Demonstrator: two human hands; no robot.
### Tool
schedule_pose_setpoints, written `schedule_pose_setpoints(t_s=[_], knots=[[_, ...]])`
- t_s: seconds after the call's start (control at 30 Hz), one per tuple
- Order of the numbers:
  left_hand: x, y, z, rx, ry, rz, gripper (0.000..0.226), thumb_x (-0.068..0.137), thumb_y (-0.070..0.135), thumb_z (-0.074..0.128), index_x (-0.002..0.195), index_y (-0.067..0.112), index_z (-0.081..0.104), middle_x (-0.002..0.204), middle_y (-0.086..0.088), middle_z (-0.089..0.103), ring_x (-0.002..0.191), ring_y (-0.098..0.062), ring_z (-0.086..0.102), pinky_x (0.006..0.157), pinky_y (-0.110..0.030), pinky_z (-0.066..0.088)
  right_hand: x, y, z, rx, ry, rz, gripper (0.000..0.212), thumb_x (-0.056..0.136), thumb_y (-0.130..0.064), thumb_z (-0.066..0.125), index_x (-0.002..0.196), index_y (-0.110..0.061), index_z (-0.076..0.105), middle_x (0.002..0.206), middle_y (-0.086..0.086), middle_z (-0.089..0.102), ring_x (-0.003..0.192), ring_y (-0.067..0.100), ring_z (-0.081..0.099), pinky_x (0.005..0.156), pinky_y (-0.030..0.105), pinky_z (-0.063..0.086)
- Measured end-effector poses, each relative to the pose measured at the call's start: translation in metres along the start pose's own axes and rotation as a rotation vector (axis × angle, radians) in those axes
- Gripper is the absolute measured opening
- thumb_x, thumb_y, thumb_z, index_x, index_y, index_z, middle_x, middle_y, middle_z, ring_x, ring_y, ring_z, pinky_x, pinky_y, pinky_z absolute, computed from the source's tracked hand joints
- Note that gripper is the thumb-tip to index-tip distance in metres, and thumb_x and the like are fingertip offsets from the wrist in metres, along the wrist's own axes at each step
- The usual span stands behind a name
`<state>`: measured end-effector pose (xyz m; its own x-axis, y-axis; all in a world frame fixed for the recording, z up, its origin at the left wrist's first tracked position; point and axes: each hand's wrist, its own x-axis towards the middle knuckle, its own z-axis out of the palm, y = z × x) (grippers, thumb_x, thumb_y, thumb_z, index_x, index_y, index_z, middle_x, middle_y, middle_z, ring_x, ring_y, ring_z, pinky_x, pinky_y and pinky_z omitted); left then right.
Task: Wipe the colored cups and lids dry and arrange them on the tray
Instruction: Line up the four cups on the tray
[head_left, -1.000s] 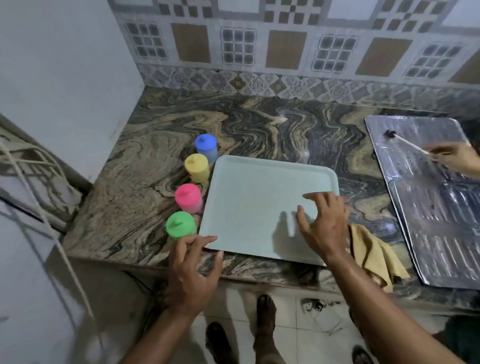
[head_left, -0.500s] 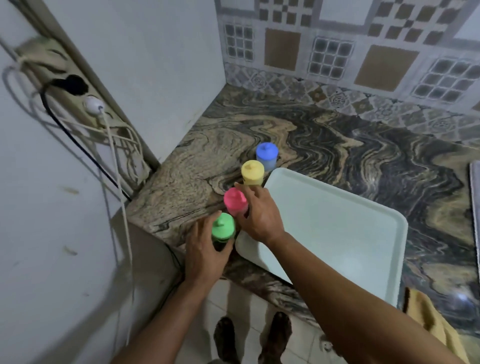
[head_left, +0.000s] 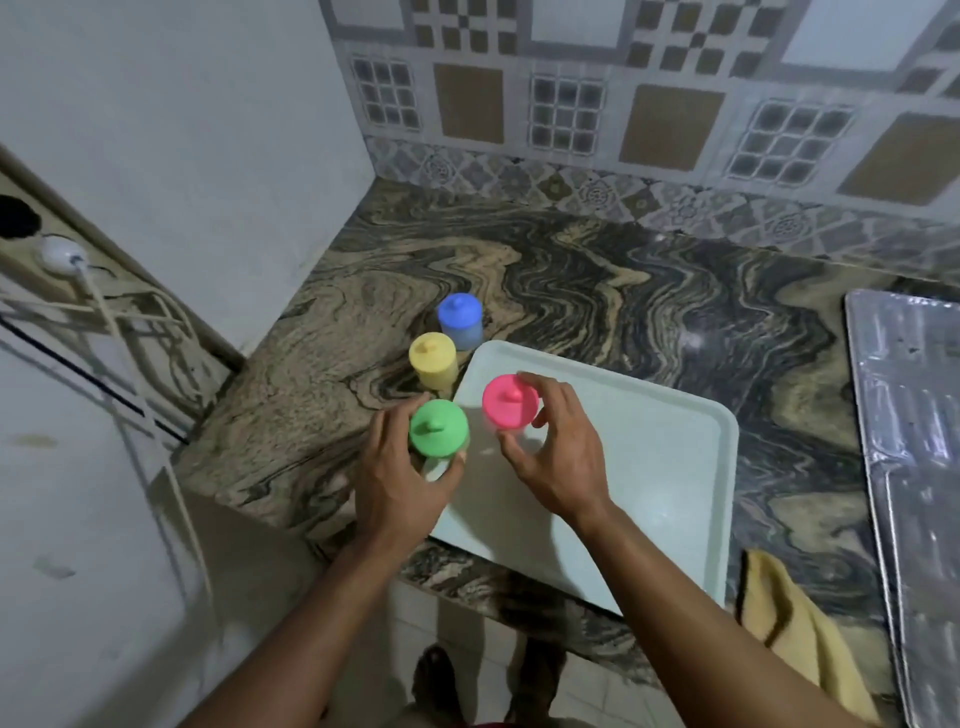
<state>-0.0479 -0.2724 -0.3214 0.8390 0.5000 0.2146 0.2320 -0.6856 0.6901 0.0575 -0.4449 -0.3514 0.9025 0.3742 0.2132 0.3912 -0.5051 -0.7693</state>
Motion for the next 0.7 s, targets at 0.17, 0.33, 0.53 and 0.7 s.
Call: schedule_pose_setpoints(t_s=[0.17, 0.33, 0.53, 0.7], knots=[[0.016, 0.049, 0.056, -0.049, -0.212, 0.109, 0.07, 0.07, 0.033, 0.085, 0.135, 0.024, 0.06, 0.125, 0.002, 0.063, 0.116, -0.024, 0.062, 0.094, -0.042, 0.054, -0.025, 0.048, -0.064, -0.055, 0.146, 0.185, 0.062, 0.083, -0.031, 0.086, 0.138, -0.029, 0.057, 0.121, -0.008, 0.061, 0.093, 0.018, 0.062, 0.071, 0.025, 0.044], [0.029, 0.089, 0.11, 0.016, -0.351, 0.185, 0.068, 0.072, 0.041, 0.082, 0.134, 0.026, 0.06, 0.12, 0.0, 0.066, 0.114, -0.03, 0.062, 0.095, -0.046, 0.051, -0.046, 0.088, -0.109, -0.117, 0.223, 0.304, 0.064, 0.081, -0.03, 0.086, 0.138, -0.028, 0.057, 0.127, -0.005, 0.062, 0.104, 0.025, 0.066, 0.077, 0.033, 0.05], [0.04, 0.108, 0.142, 0.056, -0.429, 0.213, 0.065, 0.074, 0.035, 0.085, 0.133, 0.024, 0.059, 0.123, -0.004, 0.064, 0.118, -0.033, 0.06, 0.099, -0.045, 0.049, -0.048, 0.112, -0.128, -0.109, 0.221, 0.364, 0.068, 0.08, -0.029, 0.087, 0.14, -0.027, 0.056, 0.126, 0.003, 0.063, 0.11, 0.029, 0.064, 0.089, 0.05, 0.058], [0.043, 0.112, 0.15, 0.08, -0.455, 0.227, 0.07, 0.076, 0.035, 0.085, 0.138, 0.023, 0.056, 0.127, -0.005, 0.064, 0.12, -0.032, 0.059, 0.102, -0.045, 0.049, -0.049, 0.112, -0.131, -0.113, 0.203, 0.364, 0.068, 0.081, -0.023, 0.086, 0.142, -0.021, 0.056, 0.126, 0.008, 0.061, 0.111, 0.029, 0.062, 0.09, 0.05, 0.058]])
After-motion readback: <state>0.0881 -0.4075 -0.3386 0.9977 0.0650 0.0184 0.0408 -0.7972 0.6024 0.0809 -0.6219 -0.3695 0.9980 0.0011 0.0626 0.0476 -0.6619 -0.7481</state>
